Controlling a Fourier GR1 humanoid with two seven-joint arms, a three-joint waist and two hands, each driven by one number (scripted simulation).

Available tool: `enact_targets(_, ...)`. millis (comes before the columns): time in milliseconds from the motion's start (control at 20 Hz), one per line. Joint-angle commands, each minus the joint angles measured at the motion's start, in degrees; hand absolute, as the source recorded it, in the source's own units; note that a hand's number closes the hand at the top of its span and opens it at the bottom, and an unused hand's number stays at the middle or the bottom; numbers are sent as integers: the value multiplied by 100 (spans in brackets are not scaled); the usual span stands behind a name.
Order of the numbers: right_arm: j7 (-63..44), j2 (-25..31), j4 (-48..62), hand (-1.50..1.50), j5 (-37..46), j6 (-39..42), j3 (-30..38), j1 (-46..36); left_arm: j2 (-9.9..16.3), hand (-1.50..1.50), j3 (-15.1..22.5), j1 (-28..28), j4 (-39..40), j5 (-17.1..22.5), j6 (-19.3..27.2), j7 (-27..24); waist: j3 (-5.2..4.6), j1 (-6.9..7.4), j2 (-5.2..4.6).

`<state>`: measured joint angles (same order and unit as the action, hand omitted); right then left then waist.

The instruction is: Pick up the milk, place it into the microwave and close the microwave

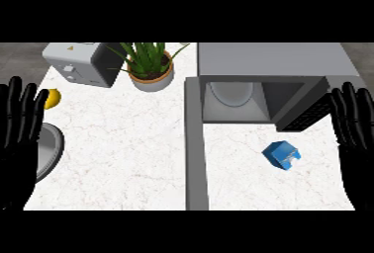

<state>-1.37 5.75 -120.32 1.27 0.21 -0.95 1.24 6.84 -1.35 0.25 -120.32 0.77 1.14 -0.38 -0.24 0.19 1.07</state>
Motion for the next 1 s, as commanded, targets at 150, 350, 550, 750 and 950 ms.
enact_targets(150,466,-459,-153,-150,1763,-1230,-259,-306,79,-150,2,-178,425,189,-326,-266,14,-64,-115)
enact_targets(350,347,-567,-311,-150,1860,-2498,-877,7,-90,-150,-29,18,289,553,-205,457,24,-12,-96)
enact_targets(550,521,-572,-233,-150,2324,-3205,-1693,269,70,-150,-368,42,336,897,-445,418,23,-18,-100)
enact_targets(750,761,-574,-117,-150,2187,-3360,-1876,623,59,-150,-407,251,-345,1022,-386,918,25,-15,-96)
enact_targets(950,915,-575,792,-150,2324,-3858,-1869,232,39,-150,-411,714,-387,1009,-642,605,24,8,-103)
